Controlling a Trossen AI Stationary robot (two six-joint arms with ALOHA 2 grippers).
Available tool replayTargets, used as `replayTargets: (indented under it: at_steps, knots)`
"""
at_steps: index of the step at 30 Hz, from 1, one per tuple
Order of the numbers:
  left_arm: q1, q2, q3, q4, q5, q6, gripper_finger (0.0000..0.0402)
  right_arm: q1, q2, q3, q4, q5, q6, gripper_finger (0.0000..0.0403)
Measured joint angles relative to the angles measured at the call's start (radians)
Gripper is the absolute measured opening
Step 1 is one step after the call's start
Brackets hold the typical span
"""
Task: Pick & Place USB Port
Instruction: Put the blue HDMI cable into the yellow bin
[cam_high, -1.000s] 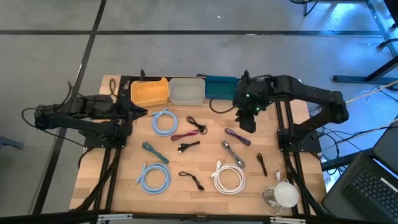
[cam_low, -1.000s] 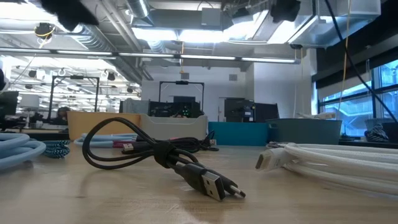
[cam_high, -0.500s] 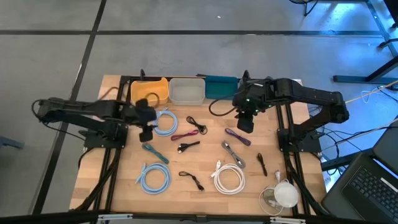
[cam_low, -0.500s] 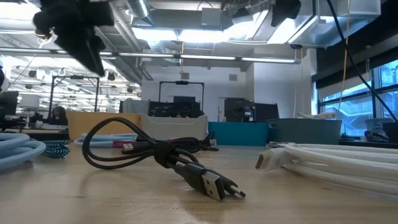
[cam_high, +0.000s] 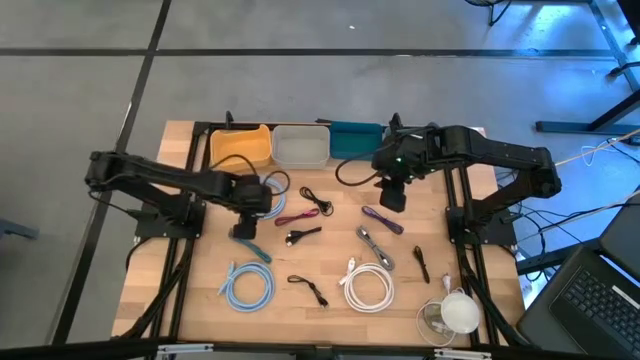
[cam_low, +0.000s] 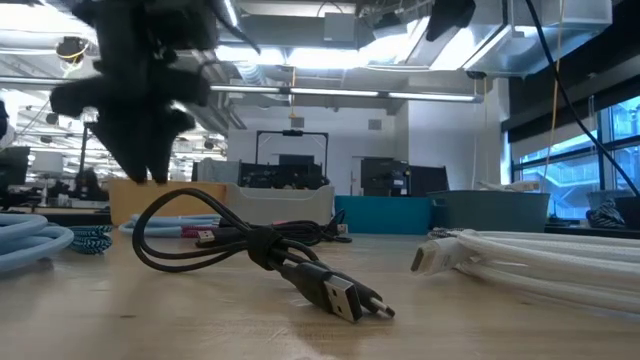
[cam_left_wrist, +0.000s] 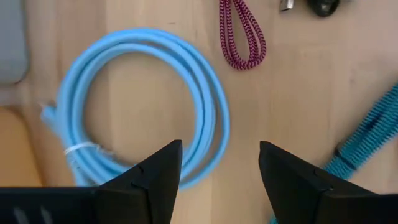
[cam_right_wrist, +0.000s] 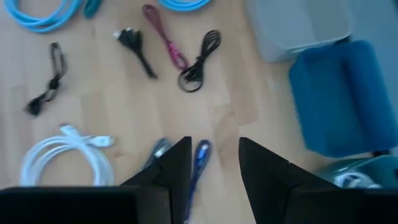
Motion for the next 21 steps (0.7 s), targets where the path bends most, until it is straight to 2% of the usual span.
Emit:
replayTargets:
  at_steps: [7,12,15,19,21]
  knots:
    - [0.019,0.207,0.0,0.132,-0.003,0.029,0.0197,0.0,0.0,0.0,0.013,0.091,-0.023,0.0136]
    - [0.058,0.325,0.011,0.136,0.013,0.014,0.0179,0.0,0.0,0.0,0.013,0.101,-0.049,0.0136]
    - [0.068,0.334,0.013,0.133,0.049,0.011,0.0138,0.0,0.0,0.0,0.013,0.101,-0.088,0.0136]
    - [0.085,0.272,0.017,0.127,0.104,-0.011,0.0037,-0.001,0.0,0.0,0.005,0.12,-0.065,0.0135]
    - [0.095,0.212,0.022,0.103,0.167,-0.039,0.0027,-0.001,0.0,0.0,-0.015,0.124,-0.015,0.0135]
